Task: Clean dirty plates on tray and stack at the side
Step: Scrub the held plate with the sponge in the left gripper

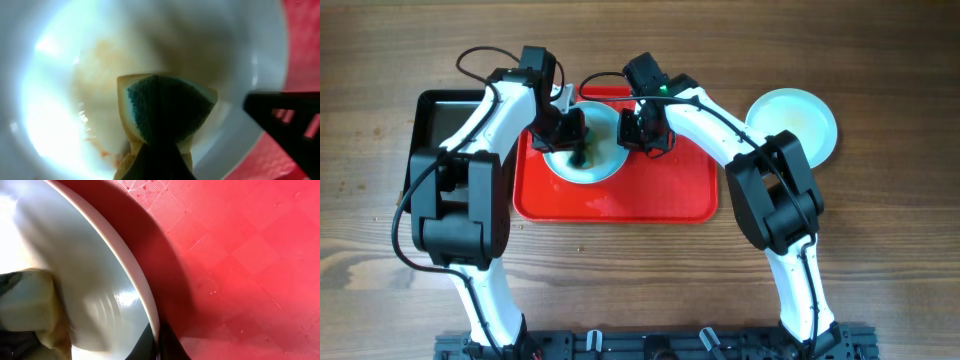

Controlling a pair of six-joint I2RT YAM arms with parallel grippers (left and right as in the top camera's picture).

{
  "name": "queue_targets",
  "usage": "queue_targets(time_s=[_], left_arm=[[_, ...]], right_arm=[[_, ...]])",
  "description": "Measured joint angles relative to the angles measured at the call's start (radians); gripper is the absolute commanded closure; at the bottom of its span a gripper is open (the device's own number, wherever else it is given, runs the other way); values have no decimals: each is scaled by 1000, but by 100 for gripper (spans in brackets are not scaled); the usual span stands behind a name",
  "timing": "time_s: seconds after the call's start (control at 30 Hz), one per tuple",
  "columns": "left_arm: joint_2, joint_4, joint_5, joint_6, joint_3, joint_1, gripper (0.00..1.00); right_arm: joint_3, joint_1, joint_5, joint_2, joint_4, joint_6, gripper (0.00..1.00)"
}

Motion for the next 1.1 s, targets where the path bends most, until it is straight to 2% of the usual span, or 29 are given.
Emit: queue_targets(time_s=[0.13, 0.4, 0.5, 0.57, 0.83, 1.1], left_arm=[[1, 68, -1, -3, 0, 0, 96], [14, 192, -201, -29, 0, -1, 96], [17, 193, -231, -39, 0, -4, 96], [18, 176, -246, -55, 3, -7, 96], [18, -66, -281, -71, 23, -7, 96], [22, -134, -112, 37, 19, 9, 96]], right_arm=[[0, 0, 0, 0, 0, -3, 96], [0, 0, 0, 0, 5, -3, 96], [0, 0, 0, 0, 5, -3, 96], [0, 0, 0, 0, 5, -3, 96], [-1, 11, -4, 0, 4, -30, 96], [-1, 11, -5, 0, 4, -37, 96]])
